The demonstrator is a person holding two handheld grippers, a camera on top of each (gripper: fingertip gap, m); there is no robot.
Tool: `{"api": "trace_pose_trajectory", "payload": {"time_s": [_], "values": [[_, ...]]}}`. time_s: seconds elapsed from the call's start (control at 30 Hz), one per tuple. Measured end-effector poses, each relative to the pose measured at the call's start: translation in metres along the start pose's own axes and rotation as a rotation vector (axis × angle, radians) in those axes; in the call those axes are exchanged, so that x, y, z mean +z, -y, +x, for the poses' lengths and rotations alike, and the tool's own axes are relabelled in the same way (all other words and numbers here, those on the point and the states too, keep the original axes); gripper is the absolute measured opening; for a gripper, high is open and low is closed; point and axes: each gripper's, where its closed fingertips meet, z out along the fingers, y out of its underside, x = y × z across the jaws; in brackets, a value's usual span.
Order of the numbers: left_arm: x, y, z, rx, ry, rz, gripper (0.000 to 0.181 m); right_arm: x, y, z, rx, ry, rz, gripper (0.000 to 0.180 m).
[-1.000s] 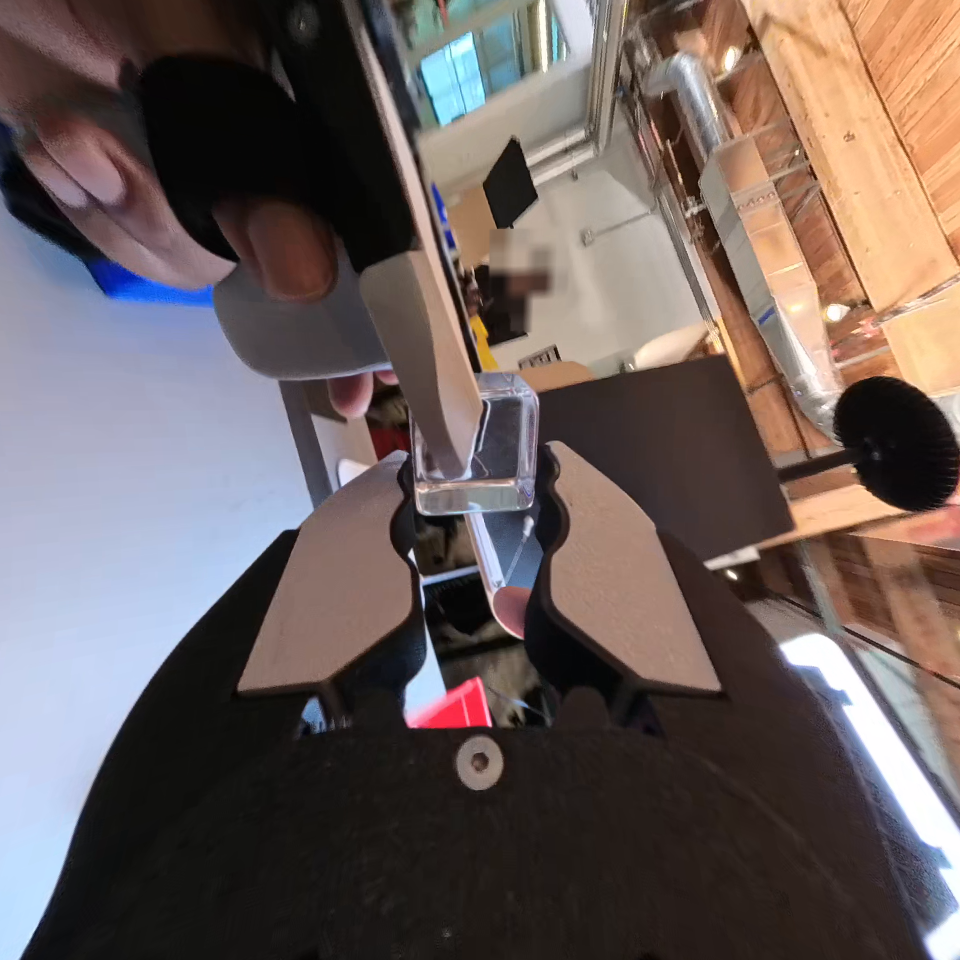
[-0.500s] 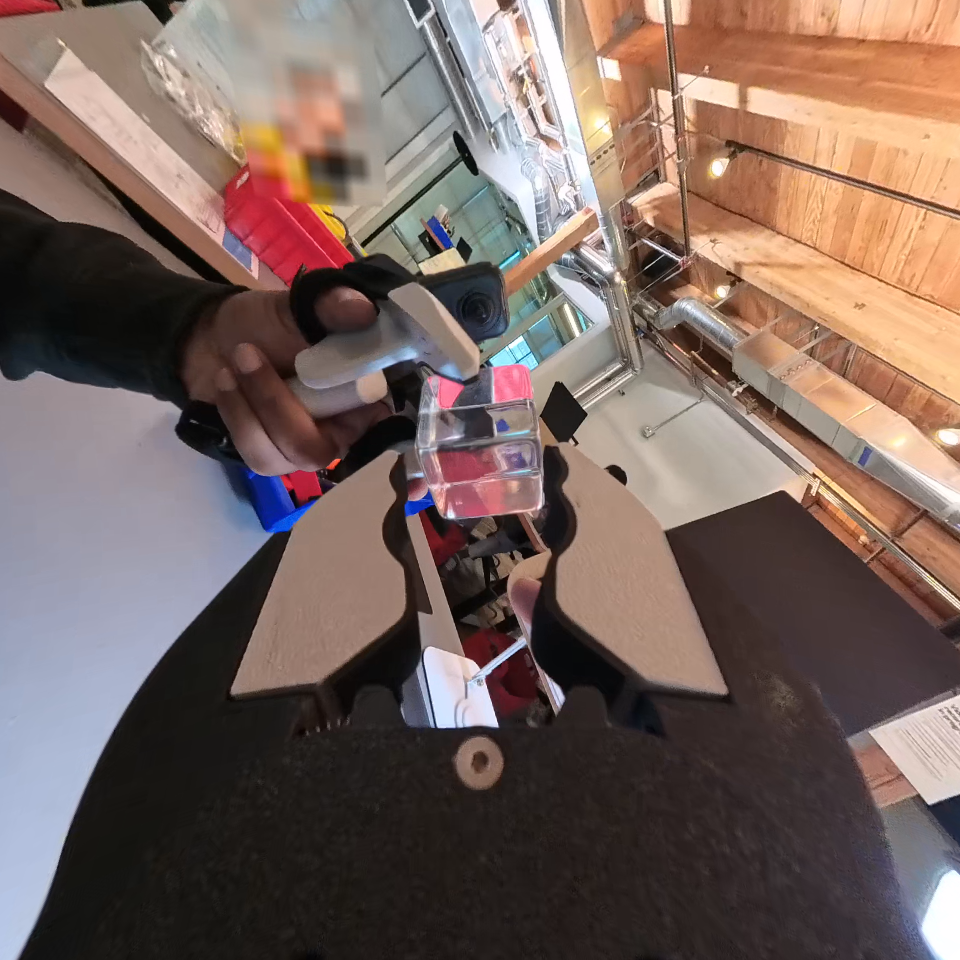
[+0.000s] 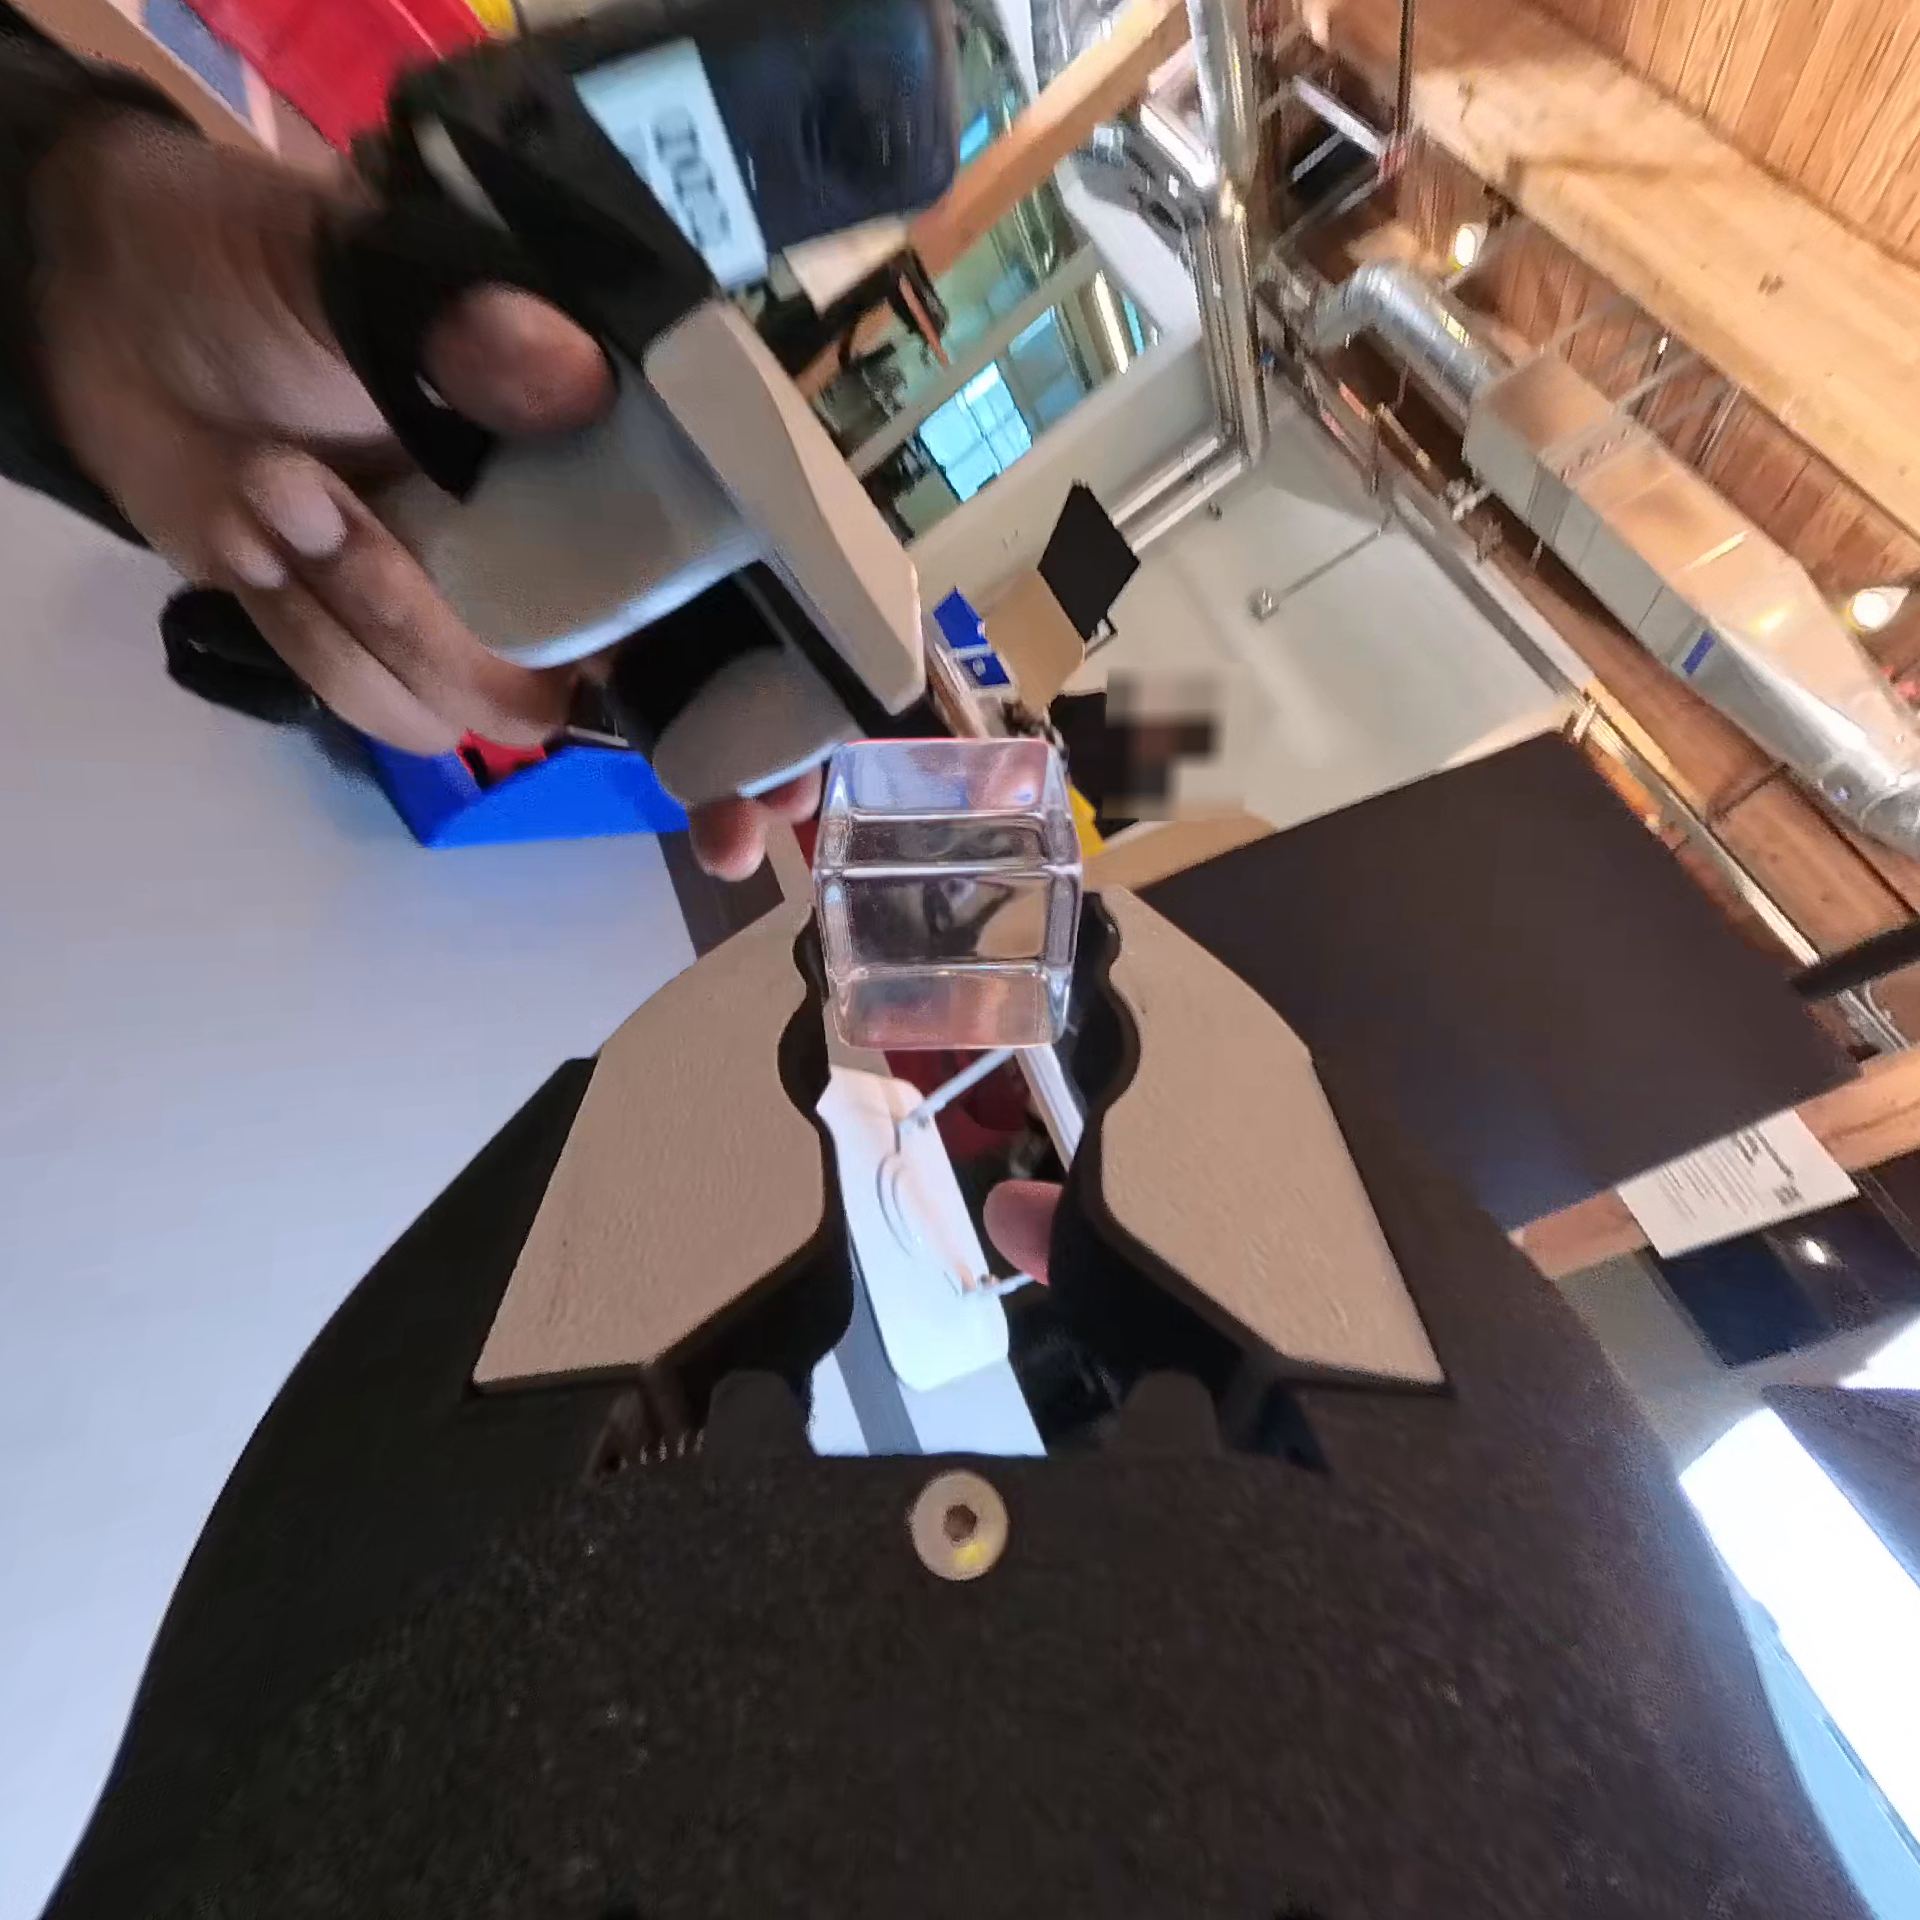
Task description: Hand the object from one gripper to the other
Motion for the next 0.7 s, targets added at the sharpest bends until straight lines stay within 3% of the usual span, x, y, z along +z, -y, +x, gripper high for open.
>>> {"api": "trace_pose_trajectory", "payload": {"time_s": [0.03, 0.23, 0.4, 0.6, 0.7], "values": [[0.0, -0.001, -0.003, 0.061, 0.054, -0.02, 0.054, 0.003, -0.005, -0.001, -0.004, -0.003, -0.028, 0.045], [0.009, -0.021, -0.021, 0.316, 0.292, -0.154, 0.059, 0.014, -0.016, -0.009, -0.013, -0.012, -0.103, 0.045], [0.008, -0.022, -0.024, 0.427, 0.323, -0.169, 0.05, 0.014, -0.016, -0.012, -0.002, 0.014, -0.104, 0.045], [-0.002, -0.01, -0.027, 0.822, 0.426, -0.148, 0.047, -0.003, -0.006, -0.01, 0.557, 0.318, 0.035, 0.061], [0.001, -0.015, -0.024, 1.053, 0.462, -0.161, 0.047, -0.005, -0.017, -0.013, 0.732, 0.415, 0.038, 0.071]]}}
